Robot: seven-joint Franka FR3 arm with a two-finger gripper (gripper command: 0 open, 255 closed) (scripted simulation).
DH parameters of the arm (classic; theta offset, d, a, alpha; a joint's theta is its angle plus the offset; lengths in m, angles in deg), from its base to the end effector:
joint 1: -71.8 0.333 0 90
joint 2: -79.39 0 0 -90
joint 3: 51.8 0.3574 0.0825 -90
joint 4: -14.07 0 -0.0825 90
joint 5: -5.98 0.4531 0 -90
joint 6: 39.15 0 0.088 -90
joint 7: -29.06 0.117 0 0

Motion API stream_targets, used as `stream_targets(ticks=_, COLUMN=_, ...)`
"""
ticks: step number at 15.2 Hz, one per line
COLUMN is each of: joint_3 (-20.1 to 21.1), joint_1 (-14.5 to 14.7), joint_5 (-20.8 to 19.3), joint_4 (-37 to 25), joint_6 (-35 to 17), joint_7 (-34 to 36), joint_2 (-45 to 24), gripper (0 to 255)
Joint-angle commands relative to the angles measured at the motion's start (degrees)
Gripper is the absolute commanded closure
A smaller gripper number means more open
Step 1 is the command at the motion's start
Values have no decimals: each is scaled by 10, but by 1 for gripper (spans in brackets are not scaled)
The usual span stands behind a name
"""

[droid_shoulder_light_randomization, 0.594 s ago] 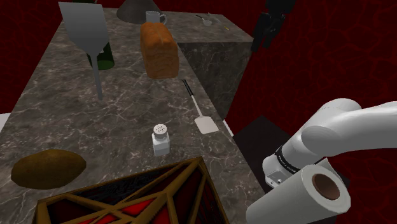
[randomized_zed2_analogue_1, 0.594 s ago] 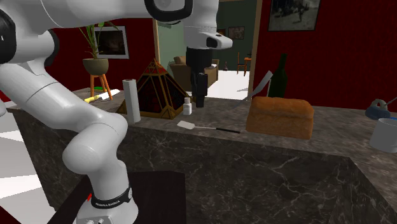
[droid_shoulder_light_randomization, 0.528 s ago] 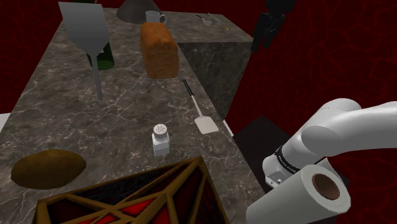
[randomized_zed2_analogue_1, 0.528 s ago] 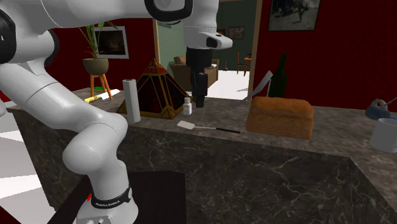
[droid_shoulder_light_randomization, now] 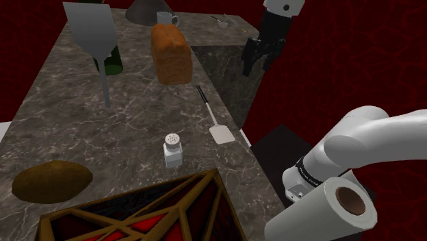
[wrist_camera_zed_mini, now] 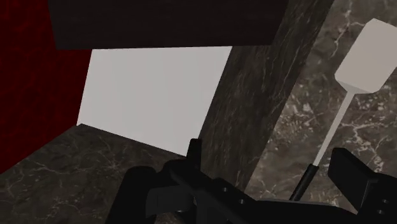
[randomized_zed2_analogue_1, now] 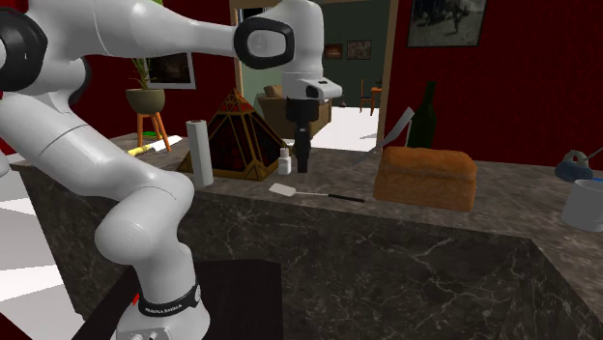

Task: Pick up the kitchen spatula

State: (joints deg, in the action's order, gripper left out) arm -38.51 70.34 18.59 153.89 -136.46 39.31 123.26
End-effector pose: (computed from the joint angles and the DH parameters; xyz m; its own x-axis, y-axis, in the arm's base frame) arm 0.3529 0.1112 0.5590 0.9981 -0.0617 0.0009 -0.0615 -0.9963 -0.0597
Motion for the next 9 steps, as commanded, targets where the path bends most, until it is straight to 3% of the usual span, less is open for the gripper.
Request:
stream_targets(ticks=1, joint_3=36, joint_1=-1, joint_5=15, joint_4=7, joint_6=-29, joint_7=51, joint_2=-11, gripper=0)
stream_targets(ticks=9, joint_3=186, joint_1=-32, joint_5=37, joint_4=0, joint_6=-159, joint_7=250, joint_2=-112, gripper=0)
